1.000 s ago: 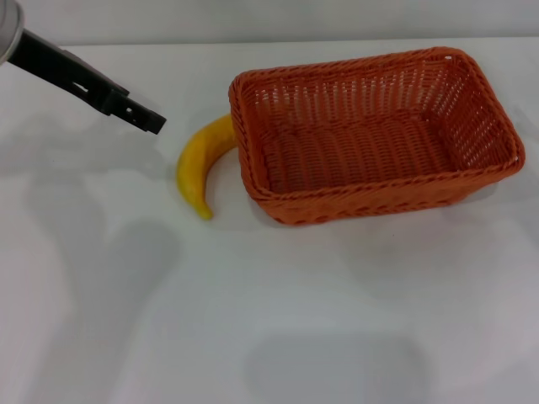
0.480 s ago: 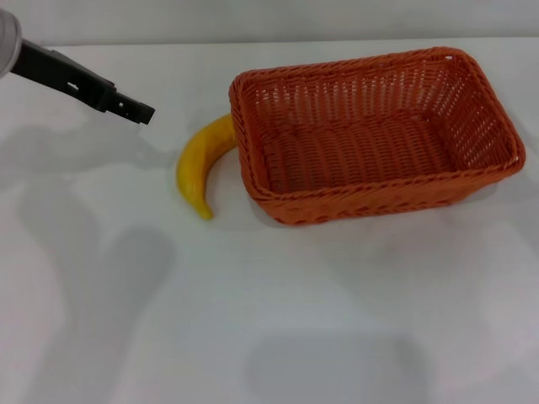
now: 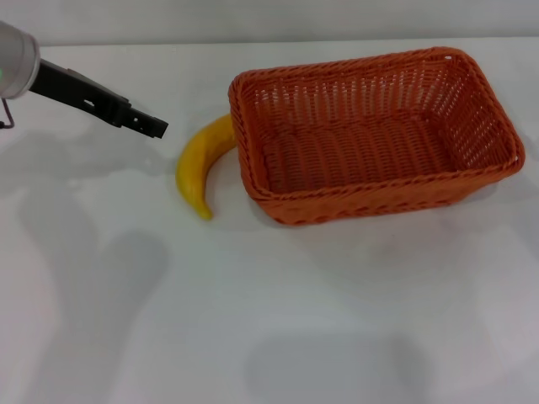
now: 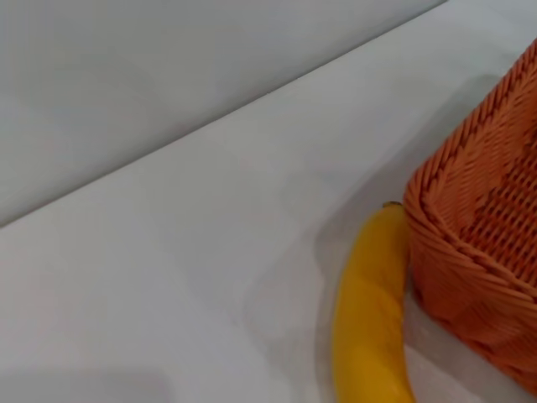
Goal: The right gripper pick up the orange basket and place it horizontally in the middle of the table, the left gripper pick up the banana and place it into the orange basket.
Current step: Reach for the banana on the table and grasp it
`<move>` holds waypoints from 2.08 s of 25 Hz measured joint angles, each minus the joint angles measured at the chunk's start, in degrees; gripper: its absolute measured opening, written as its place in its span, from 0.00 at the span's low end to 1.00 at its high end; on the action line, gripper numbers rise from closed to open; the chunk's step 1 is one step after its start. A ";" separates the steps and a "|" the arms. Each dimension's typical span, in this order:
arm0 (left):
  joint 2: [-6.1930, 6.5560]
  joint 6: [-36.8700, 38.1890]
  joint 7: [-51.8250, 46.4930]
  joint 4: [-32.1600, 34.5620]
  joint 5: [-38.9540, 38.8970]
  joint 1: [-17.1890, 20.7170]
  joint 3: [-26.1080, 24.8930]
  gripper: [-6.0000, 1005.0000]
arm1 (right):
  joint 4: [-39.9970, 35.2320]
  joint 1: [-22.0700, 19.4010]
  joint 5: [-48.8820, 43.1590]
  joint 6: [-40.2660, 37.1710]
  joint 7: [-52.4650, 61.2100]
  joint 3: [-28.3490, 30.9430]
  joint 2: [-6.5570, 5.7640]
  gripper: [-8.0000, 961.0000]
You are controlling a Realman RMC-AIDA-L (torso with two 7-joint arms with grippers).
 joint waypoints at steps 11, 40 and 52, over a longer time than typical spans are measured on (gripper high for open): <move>-0.03 -2.62 -0.01 4.07 -2.04 2.57 0.00 0.84 | 0.62 -0.73 -0.16 -1.72 0.07 0.03 -0.04 0.88; 0.16 -15.04 0.16 14.74 -5.24 5.06 -0.09 0.82 | 0.61 -2.15 -0.26 -2.88 0.31 -2.08 -0.09 0.88; 0.20 -18.15 0.34 18.34 -5.15 5.37 -0.08 0.81 | 0.61 -2.38 -0.26 -2.96 0.32 -2.10 -0.07 0.88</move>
